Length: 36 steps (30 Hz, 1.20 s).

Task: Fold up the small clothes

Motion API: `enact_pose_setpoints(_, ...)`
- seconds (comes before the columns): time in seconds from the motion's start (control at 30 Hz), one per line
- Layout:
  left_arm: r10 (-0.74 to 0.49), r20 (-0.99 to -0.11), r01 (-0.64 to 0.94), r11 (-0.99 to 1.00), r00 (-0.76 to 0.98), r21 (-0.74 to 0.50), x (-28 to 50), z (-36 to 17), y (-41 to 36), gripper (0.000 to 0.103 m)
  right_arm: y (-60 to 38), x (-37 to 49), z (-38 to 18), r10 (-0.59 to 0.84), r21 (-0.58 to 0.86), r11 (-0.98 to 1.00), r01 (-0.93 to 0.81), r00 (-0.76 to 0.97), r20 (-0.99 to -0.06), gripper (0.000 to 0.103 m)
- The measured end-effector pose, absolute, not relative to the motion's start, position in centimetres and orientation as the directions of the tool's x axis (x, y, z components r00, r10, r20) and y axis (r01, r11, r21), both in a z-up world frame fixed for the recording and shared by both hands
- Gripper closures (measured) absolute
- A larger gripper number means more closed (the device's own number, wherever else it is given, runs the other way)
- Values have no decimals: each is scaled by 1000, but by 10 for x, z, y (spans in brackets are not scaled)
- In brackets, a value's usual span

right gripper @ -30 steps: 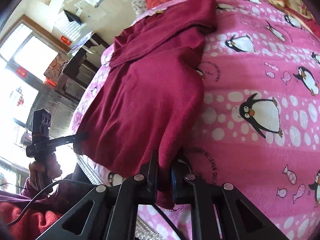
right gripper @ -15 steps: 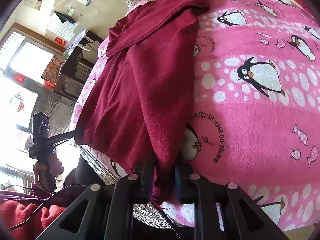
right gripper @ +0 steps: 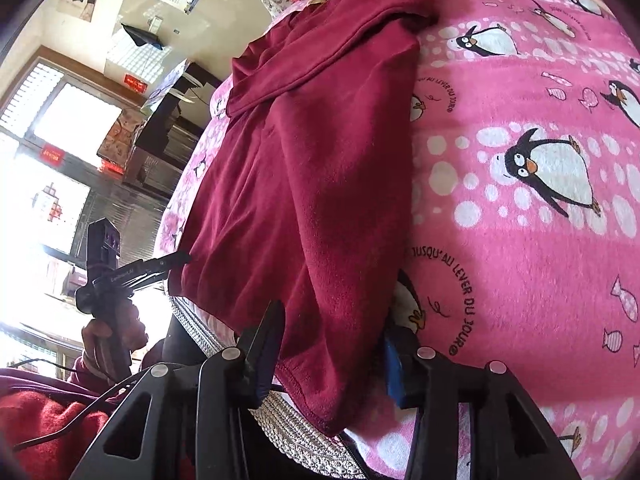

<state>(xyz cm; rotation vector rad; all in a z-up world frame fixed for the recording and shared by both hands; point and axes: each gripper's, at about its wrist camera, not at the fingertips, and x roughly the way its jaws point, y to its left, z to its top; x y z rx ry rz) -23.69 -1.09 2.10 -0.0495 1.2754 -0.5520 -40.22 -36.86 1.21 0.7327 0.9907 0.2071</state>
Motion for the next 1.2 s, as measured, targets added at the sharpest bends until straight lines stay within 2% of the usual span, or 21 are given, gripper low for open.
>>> enact_pose_setpoints(0.3, -318, -921, 393, 895, 226, -212, -241, 18, -32, 43, -365, -399, 14, 489, 637, 760, 132, 530, -693, 81)
enact_pose_setpoints(0.53, -307, -925, 408, 892, 226, -196, -238, 16, -38, 43, -365, -398, 16, 504, 656, 745, 123, 540, -674, 83)
enact_pose_setpoints(0.6, -307, -925, 426, 885, 225, -190, -238, 17, -42, 53, -367, -396, 16, 516, 668, 734, 118, 543, -662, 83)
enact_pose_setpoints(0.63, -323, -922, 439, 875, 215, -204, -237, 19, -43, 75, -368, -395, 17, 523, 677, 726, 116, 547, -654, 83)
enact_pose_setpoints(0.67, -349, -917, 445, 864, 193, -235, -235, 20, -46, 90, -369, -394, 19, 530, 687, 718, 111, 551, -644, 85)
enact_pose_setpoints(0.77, -425, -890, 437, 840, 165, -320, -221, 33, -45, 95, -375, -389, 29, 550, 711, 699, 82, 573, -607, 87)
enact_pose_setpoints(0.93, -548, -813, 397, 803, 198, -444, -179, 62, -43, 96, -396, -368, 56, 545, 739, 672, 39, 650, -530, 89)
enact_pose_setpoints(1.07, -569, -785, 409, 795, 245, -449, -151, 81, -58, 96, -415, -348, 78, 521, 760, 650, 9, 722, -454, 91)
enact_pose_setpoints(1.2, -601, -749, 431, 776, 280, -462, -122, 104, -75, 96, -435, -320, 100, 479, 752, 659, -1, 772, -418, 91)
